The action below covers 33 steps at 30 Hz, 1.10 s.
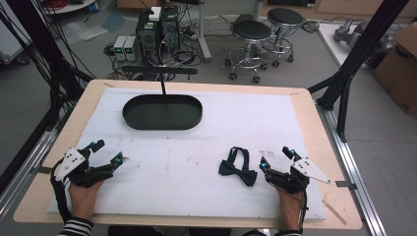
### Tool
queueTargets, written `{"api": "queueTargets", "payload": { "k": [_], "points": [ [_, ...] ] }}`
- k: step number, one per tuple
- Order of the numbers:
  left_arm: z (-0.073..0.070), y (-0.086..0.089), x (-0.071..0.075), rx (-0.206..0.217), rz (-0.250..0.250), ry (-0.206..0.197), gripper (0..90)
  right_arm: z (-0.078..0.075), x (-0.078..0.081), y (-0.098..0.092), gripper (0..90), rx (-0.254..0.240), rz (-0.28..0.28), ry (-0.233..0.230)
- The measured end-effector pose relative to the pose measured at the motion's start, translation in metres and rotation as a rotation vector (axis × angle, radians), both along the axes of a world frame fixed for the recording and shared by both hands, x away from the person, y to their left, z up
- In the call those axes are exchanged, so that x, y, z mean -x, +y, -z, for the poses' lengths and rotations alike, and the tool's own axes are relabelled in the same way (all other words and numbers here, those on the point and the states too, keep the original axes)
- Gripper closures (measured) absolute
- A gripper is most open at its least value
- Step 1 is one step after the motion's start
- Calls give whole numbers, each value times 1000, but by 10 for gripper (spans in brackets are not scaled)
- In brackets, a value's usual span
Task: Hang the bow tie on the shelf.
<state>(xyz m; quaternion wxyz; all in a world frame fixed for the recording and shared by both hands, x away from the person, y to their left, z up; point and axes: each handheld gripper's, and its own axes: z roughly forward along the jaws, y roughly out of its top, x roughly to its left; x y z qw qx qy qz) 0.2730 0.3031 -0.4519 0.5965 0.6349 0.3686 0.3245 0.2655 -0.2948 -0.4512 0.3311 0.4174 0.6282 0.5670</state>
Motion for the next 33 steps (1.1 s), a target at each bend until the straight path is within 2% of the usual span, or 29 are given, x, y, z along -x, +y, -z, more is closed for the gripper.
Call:
{"api": "queueTargets", "payload": {
  "k": [13, 21, 25, 27, 33],
  "points": [
    [0, 0, 0, -1, 5, 0, 151, 0, 0, 0, 89, -9, 0, 3],
    [0, 0, 0, -6, 8, -4, 151, -1, 2, 1, 89, 21, -33, -14],
    [0, 0, 0, -7, 8, -4, 151, -2, 4, 1, 89, 25, -31, 7],
    [0, 0, 0, -7, 8, -4, 151, -3, 6, 0, 89, 35, -25, 1],
    [0, 0, 0, -8, 8, -4, 151, -14, 8, -1, 89, 17, -33, 10]
  ]
}}
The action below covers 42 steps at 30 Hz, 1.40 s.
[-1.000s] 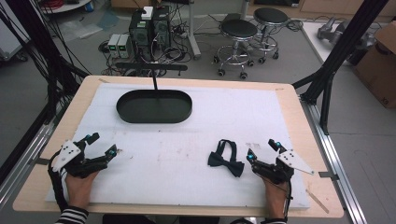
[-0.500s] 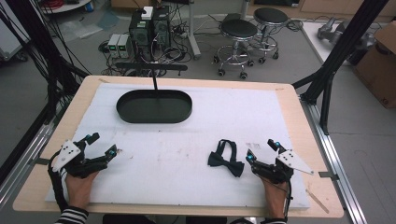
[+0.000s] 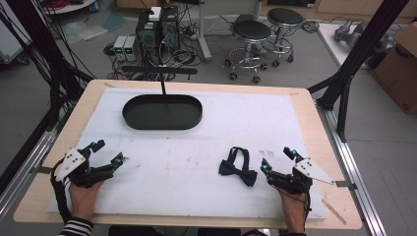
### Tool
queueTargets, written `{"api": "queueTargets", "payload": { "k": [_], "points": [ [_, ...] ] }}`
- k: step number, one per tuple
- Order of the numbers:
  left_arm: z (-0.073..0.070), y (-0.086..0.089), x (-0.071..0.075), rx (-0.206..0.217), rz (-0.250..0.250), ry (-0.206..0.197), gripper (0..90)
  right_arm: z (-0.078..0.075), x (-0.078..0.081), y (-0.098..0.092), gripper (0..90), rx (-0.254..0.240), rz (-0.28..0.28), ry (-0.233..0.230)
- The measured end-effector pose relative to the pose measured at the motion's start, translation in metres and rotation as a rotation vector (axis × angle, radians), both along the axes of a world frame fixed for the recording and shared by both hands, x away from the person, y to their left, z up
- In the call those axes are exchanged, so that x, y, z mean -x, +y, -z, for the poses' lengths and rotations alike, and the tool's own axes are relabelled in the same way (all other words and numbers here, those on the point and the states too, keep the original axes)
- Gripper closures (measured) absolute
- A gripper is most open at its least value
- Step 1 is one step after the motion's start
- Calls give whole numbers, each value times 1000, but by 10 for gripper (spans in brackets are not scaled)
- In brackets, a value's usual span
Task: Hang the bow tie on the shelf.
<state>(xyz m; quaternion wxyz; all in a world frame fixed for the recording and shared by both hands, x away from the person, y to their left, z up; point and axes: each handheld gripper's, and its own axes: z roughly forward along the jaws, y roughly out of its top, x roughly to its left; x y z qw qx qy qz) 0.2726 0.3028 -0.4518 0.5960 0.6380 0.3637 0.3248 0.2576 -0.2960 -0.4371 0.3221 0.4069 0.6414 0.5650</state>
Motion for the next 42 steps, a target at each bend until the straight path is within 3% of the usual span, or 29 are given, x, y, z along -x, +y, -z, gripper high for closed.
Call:
{"api": "queueTargets", "payload": {
  "k": [6, 10, 16, 18, 22, 26, 32, 38, 41, 42],
  "points": [
    [0, -1, 0, -2, 0, -4, 151, -13, -2, 2, 89, -14, -26, 35],
    [0, 0, 0, 0, 0, 0, 152, -20, -3, 4, 89, -6, -79, 93],
    [0, 0, 0, -3, -1, -1, 154, -27, -8, 4, 90, 25, -140, 184],
    [0, -1, 0, -4, -1, -2, 154, -29, -11, 8, 91, 70, -198, 226],
    [0, -1, 0, -3, -2, -2, 154, -30, -13, 14, 108, 114, -230, 255],
    [0, -1, 0, -6, -1, -3, 154, -30, -13, 16, 140, 124, -254, 266],
    [0, -1, 0, -8, 0, -4, 154, -30, -14, 18, 140, 142, -268, 340],
    [0, -1, 0, -7, 1, -4, 154, -26, -16, 23, 142, 184, -297, 451],
    [0, -1, 0, -6, 0, -3, 154, -25, -18, 24, 181, 195, -318, 462],
    [0, -1, 0, -6, 0, -2, 154, -22, -18, 25, 194, 187, -337, 488]
  ]
}}
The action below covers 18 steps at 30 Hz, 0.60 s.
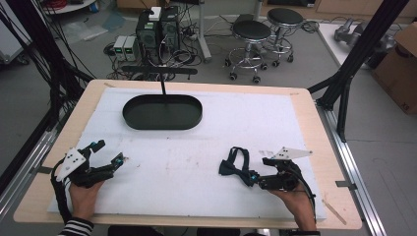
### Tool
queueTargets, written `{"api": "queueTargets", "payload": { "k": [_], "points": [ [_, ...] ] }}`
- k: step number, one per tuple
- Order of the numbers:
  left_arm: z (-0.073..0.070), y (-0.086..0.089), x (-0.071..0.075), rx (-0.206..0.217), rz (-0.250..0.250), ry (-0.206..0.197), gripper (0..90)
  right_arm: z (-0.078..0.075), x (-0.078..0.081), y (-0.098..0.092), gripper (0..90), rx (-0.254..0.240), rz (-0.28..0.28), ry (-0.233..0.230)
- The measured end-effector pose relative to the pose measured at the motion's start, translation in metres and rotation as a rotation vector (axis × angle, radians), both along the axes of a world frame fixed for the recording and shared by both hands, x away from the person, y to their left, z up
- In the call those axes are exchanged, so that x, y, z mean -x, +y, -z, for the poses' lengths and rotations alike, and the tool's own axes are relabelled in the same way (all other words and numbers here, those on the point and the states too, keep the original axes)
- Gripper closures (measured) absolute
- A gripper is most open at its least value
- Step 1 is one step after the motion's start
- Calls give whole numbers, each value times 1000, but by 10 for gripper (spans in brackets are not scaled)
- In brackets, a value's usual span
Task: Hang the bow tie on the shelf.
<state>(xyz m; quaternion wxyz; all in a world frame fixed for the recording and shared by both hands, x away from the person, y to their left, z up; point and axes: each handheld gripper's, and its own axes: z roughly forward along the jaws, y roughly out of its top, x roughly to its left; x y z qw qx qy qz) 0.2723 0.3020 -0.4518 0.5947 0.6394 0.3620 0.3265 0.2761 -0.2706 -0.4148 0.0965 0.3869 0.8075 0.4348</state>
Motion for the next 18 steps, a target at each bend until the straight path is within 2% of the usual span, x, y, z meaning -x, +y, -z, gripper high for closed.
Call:
{"api": "queueTargets", "payload": {
  "k": [5, 7, 9, 10, 13, 15, 18],
  "points": [
    [0, 0, 0, -2, 1, -2, 154, 4, -1, 3, 251, 27, -15, 30],
    [0, 0, 0, 1, 0, 0, 154, 8, -2, 5, 274, 43, -25, 58],
    [0, 0, 0, 1, -1, 0, 154, 9, -3, 5, 279, 45, -24, 67],
    [0, 0, 0, 1, 0, 0, 154, 10, -3, 5, 316, 43, -20, 85],
    [0, 0, 0, 2, 0, 0, 155, 10, -5, 4, 354, 37, -27, 102],
    [0, 0, 0, 3, 0, 0, 154, 11, -6, 3, 384, 33, -18, 129],
    [0, 0, 0, 3, 0, 0, 154, 11, -6, 3, 408, 31, -13, 140]
  ]
}}
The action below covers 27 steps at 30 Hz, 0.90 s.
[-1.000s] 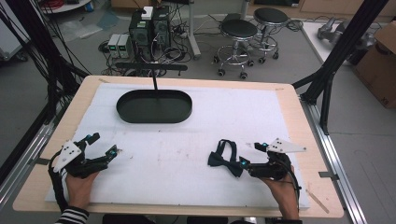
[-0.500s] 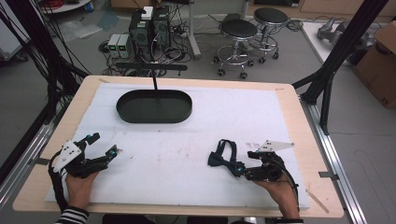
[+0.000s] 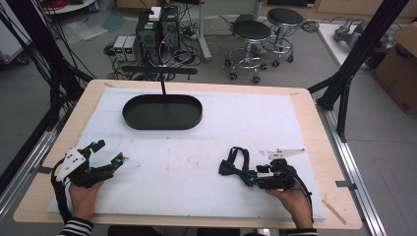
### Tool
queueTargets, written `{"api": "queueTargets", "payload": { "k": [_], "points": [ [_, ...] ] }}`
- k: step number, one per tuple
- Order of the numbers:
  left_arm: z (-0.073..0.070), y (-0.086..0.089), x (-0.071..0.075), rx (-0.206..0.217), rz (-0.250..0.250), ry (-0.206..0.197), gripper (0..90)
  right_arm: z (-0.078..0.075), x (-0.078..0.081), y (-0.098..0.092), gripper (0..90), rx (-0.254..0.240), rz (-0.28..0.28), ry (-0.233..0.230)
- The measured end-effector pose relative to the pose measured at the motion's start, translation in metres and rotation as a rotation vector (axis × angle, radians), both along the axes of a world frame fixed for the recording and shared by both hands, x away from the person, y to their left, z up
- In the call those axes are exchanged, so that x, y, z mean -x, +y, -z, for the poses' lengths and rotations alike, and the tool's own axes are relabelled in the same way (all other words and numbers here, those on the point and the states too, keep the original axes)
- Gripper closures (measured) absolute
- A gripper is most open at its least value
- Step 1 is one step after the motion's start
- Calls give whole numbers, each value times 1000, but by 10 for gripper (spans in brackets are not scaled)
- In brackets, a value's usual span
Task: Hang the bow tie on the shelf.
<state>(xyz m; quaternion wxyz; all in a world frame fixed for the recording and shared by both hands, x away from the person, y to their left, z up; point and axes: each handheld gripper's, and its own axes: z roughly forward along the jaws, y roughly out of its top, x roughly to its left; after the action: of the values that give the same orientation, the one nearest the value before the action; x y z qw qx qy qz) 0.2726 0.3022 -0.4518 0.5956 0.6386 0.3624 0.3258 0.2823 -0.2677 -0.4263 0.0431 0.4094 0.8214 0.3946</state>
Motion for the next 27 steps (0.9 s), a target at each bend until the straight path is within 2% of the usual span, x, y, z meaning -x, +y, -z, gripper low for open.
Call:
{"api": "queueTargets", "payload": {
  "k": [5, 13, 15, 16, 18, 25, 27],
  "points": [
    [0, 0, 0, 0, -1, 0, 154, 2, -2, -2, 465, -10, 13, 18],
    [0, 0, 0, -1, -1, 1, 154, 6, -6, 1, 516, 9, 1, 42],
    [0, 0, 0, 0, -2, 1, 154, 7, -7, 2, 549, 16, -3, 52],
    [0, 0, 0, 0, -1, 2, 154, 8, -7, 3, 609, 22, -8, 60],
    [0, 0, 0, 1, -1, 2, 154, 8, -6, 4, 650, 31, -14, 63],
    [0, 0, 0, -1, -2, 3, 155, 9, -6, 7, 681, 55, -23, 66],
    [0, 0, 0, -2, -1, 3, 155, 9, -6, 7, 747, 58, -21, 74]
  ]
}}
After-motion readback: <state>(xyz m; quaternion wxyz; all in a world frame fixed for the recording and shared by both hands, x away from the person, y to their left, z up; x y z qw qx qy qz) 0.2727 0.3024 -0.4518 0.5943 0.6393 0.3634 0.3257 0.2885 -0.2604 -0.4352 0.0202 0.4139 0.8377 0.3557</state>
